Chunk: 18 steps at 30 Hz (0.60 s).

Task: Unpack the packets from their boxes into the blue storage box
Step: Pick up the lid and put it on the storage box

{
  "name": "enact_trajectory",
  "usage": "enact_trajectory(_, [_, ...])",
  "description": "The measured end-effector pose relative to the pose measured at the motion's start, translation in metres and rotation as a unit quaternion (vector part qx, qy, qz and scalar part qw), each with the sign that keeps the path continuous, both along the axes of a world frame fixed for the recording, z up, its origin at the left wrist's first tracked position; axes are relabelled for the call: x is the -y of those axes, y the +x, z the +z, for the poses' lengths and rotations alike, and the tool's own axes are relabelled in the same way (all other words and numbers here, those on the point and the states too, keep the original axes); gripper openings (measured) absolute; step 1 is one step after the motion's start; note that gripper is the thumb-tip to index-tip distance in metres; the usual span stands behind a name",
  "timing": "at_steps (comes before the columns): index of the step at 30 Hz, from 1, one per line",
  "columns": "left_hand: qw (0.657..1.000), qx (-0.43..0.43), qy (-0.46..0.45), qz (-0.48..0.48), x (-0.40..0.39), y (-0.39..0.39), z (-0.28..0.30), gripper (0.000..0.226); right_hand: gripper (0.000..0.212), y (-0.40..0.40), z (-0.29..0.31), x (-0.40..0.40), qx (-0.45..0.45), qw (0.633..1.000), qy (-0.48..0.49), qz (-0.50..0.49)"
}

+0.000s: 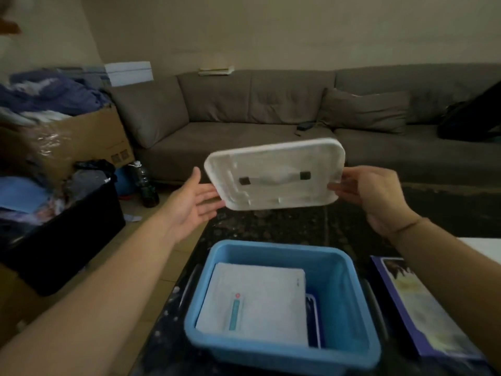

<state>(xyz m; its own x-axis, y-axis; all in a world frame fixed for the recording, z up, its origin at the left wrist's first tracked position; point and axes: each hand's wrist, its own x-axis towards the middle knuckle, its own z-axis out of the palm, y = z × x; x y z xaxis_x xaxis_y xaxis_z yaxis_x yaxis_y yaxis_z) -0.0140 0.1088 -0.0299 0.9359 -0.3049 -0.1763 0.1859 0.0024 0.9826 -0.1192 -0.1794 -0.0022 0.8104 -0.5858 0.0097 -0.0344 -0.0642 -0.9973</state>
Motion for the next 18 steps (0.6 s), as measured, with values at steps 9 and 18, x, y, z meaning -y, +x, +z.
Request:
enact_trajectory(9, [0.994,0.101,0.013,0.031,-0.027,-0.120,-0.031,0.032,0.034,-0.116,-0.049,-0.028,0.022,0.995,-0.009,0.095])
enact_trajectory(18, [0.989,0.118,0.076,0.057,-0.034,-0.154,-0.070,0.026,0.033,-0.148,-0.090,-0.045,0.003,0.996,-0.020,0.090])
